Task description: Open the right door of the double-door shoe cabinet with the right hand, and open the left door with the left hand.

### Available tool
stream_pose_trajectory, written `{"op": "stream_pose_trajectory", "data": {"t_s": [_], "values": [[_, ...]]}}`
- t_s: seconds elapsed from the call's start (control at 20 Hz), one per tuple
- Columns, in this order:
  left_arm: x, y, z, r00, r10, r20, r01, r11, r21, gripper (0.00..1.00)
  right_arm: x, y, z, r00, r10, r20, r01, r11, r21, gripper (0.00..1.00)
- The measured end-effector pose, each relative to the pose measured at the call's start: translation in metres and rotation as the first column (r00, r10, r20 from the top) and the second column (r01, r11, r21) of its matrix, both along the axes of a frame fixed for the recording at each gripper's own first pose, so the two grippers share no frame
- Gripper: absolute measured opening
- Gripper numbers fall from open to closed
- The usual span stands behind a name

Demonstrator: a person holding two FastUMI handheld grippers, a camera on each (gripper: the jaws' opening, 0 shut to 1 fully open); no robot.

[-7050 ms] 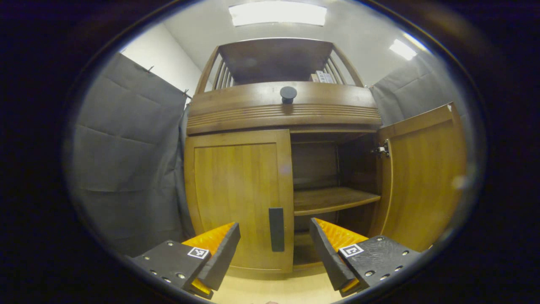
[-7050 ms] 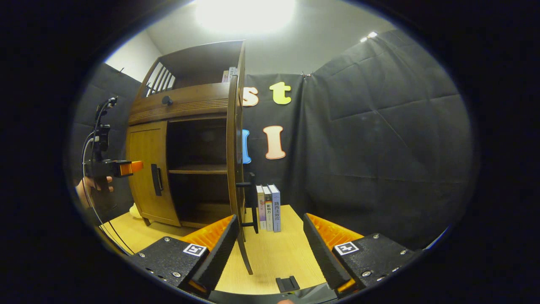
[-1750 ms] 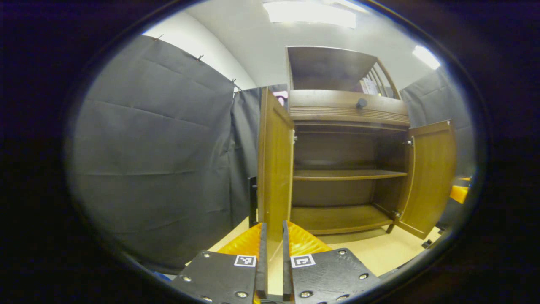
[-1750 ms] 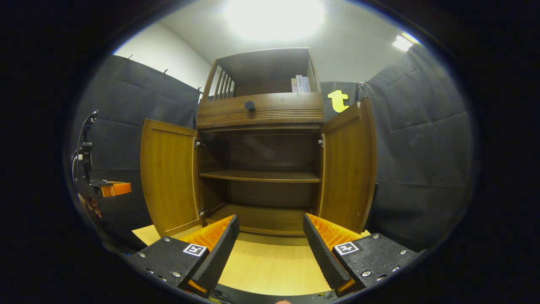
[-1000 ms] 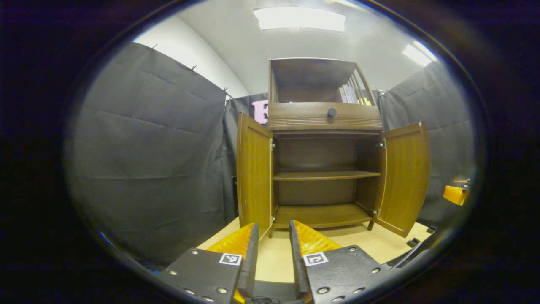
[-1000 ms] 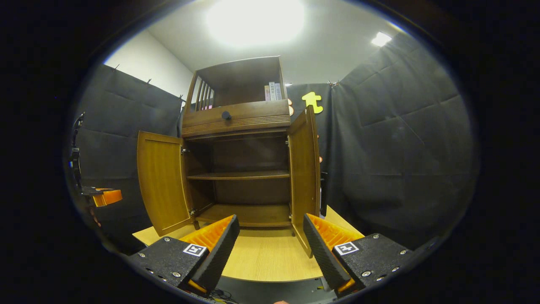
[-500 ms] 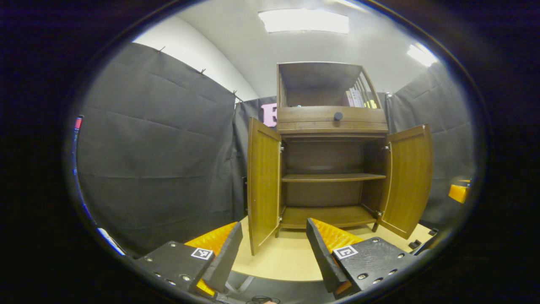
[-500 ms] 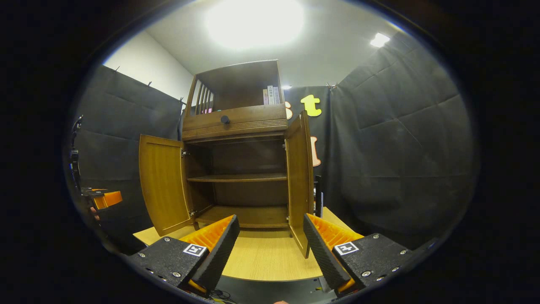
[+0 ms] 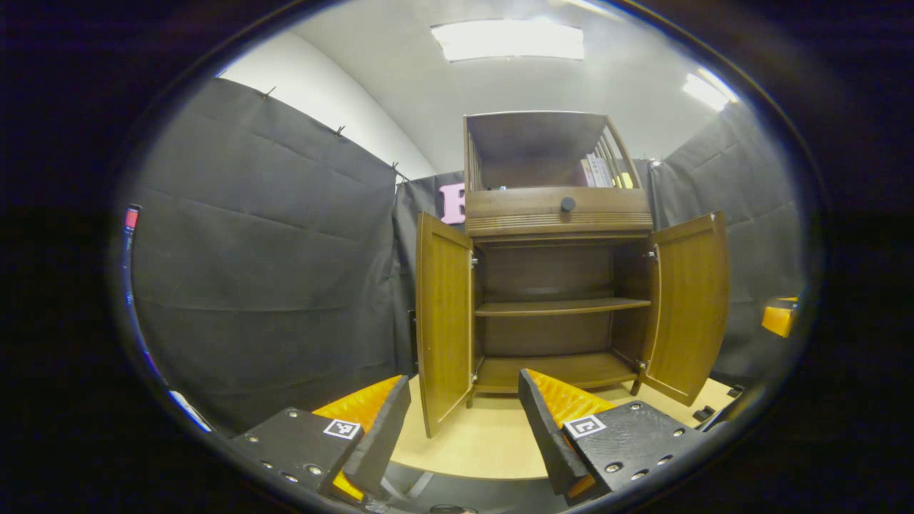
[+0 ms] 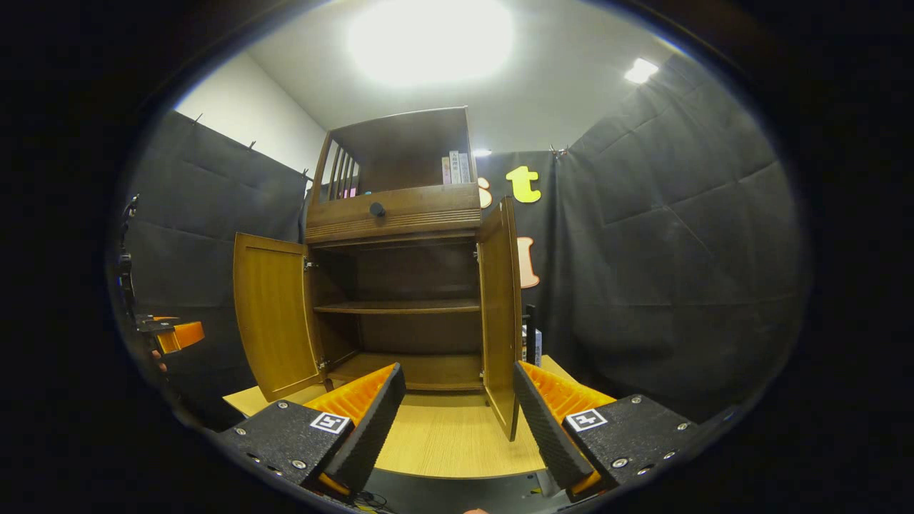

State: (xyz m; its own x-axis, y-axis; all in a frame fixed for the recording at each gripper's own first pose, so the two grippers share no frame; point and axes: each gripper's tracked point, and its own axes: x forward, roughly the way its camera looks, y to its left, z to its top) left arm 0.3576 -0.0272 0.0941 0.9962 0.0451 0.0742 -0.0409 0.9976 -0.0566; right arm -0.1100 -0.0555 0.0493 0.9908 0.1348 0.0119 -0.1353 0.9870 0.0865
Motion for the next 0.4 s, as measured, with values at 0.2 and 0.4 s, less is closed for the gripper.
{"op": "stream_pose_trajectory", "data": {"t_s": [0.2,0.4], "values": [[-0.0005,0.0009,0.0021,1.000,-0.002,0.006,0.002,1.000,0.009,0.81,0.0009,0.0047,0.0007,1.000,0.003,0.000,-0.003,1.000,-0.001,0.94],[-0.0019,0.0017,0.0010,1.000,-0.004,0.009,0.004,1.000,0.015,0.82,0.0014,0.0105,0.0024,1.000,0.011,0.007,-0.011,1.000,-0.011,0.93]]}}
